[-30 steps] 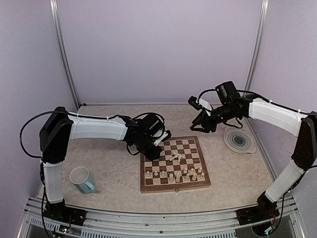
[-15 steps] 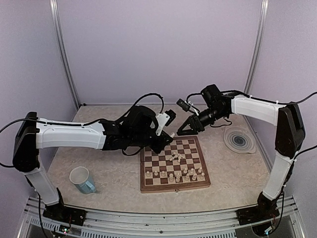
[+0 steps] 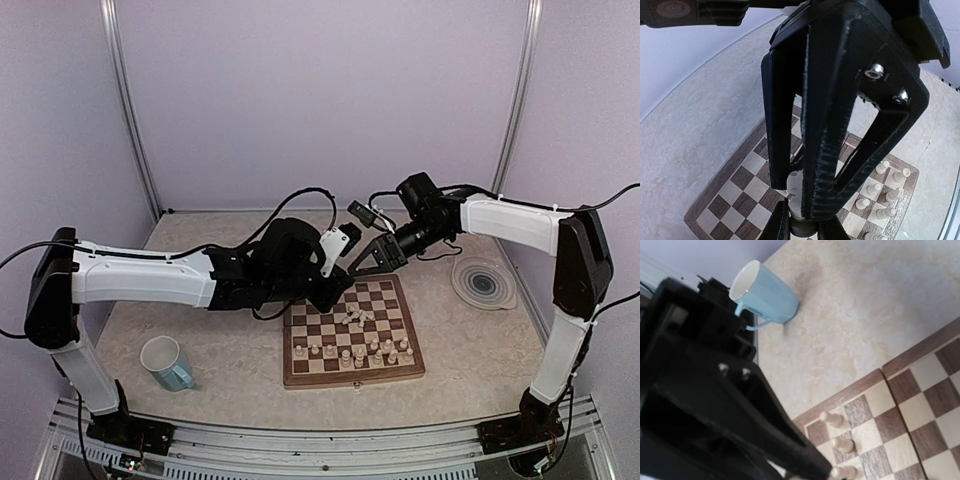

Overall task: Set up the chess pieces on the board
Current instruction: Pass from the left arm to the right

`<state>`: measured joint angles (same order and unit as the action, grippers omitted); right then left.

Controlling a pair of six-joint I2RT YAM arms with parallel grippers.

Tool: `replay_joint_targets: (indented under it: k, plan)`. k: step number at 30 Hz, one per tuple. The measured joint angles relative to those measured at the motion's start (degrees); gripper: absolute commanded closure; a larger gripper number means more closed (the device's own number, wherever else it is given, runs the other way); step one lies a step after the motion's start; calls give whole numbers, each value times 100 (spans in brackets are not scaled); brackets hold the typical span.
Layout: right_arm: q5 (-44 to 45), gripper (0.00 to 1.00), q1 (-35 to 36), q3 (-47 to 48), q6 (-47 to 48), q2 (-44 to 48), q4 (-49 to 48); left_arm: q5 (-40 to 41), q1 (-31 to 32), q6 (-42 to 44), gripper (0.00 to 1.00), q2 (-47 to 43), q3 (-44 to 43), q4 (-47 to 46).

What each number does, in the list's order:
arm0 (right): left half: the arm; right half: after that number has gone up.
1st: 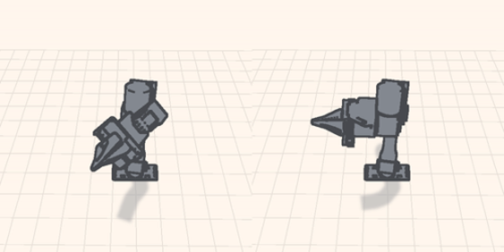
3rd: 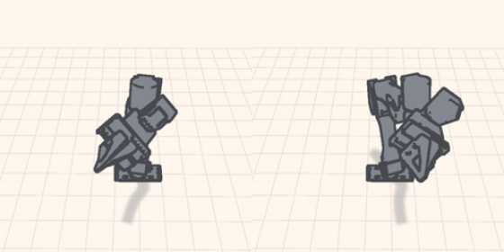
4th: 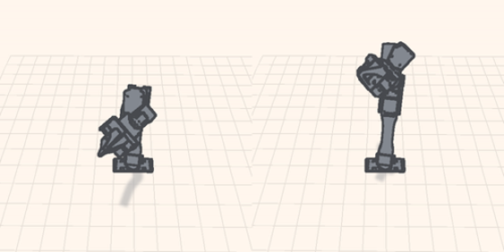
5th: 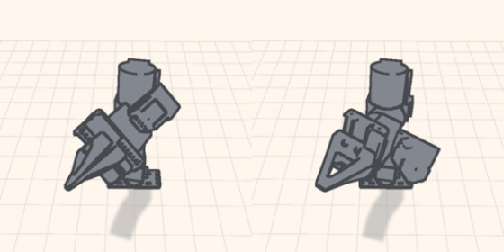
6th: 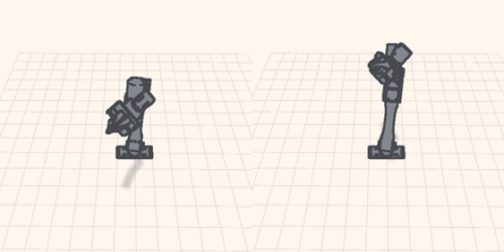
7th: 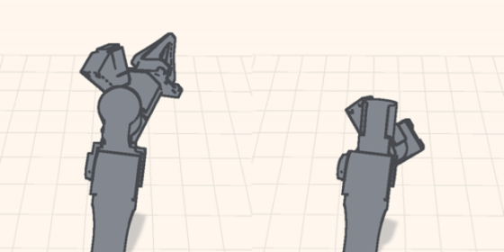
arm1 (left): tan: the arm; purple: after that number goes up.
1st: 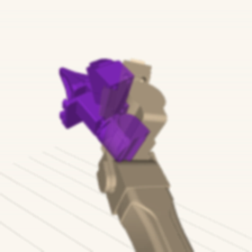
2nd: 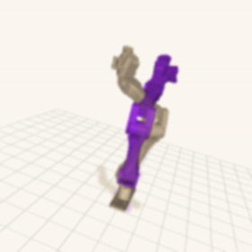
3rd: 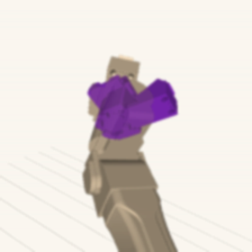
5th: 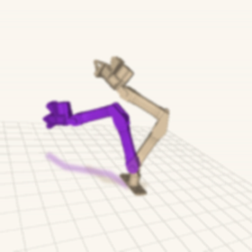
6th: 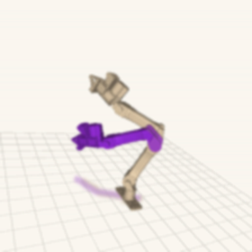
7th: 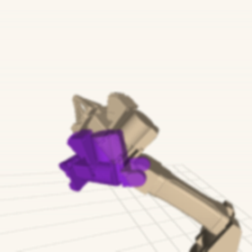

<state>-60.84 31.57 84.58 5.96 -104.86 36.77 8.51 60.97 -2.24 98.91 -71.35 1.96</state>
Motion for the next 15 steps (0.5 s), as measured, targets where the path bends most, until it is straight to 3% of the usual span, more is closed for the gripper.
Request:
replay_joint_targets:
  k: [3,7,10,15]
  plan:
    - [-107,72,0,-13,-111,-37,-68,57,13,13,88,11,0,0]
    - [-122,88,0,-37,-214,-42,-114,122,33,37,83,37,0,-15]
    - [-125,98,0,-44,-291,-63,-136,238,63,66,75,57,0,-26]
    - [24,100,0,-44,-221,-70,-144,426,74,85,59,90,0,-22]
